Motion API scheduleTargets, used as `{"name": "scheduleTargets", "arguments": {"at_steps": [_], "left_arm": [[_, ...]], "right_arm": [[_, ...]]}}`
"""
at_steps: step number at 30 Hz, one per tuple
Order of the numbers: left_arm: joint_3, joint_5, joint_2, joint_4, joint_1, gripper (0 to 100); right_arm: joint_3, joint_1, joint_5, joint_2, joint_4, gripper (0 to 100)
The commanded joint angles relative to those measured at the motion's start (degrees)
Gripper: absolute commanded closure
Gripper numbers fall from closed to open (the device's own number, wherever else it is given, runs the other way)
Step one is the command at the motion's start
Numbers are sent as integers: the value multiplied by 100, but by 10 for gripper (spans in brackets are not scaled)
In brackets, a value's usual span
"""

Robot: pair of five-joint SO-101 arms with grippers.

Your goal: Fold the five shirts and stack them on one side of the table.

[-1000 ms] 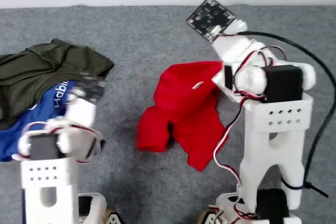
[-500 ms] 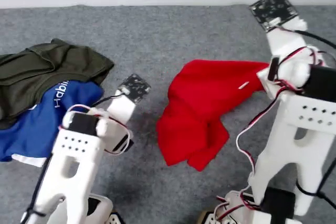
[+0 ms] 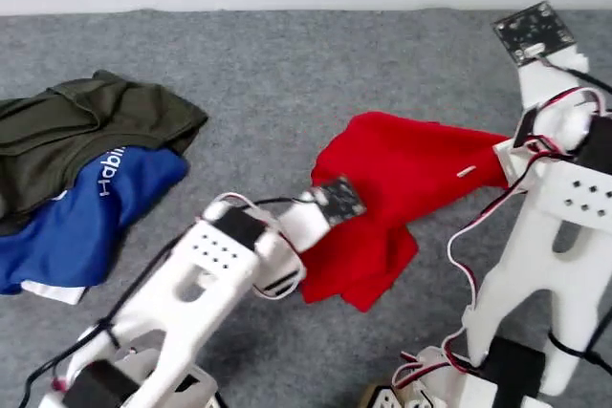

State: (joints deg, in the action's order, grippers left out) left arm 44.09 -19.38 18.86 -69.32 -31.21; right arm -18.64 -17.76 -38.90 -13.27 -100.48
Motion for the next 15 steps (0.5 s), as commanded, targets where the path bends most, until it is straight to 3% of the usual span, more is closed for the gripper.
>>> {"name": "scheduleTargets", "arguments": {"at_steps": [1, 4, 15], "left_arm": [[-462, 123, -404, 105, -360, 739], [-769, 492, -782, 114, -484, 707], [-1437, 633, -2251, 378, -607, 715]], "right_arm": [[-18, -119, -18, 4, -207, 989], [-18, -84, -44, 31, -180, 989], [-18, -84, -44, 31, -180, 989]]}}
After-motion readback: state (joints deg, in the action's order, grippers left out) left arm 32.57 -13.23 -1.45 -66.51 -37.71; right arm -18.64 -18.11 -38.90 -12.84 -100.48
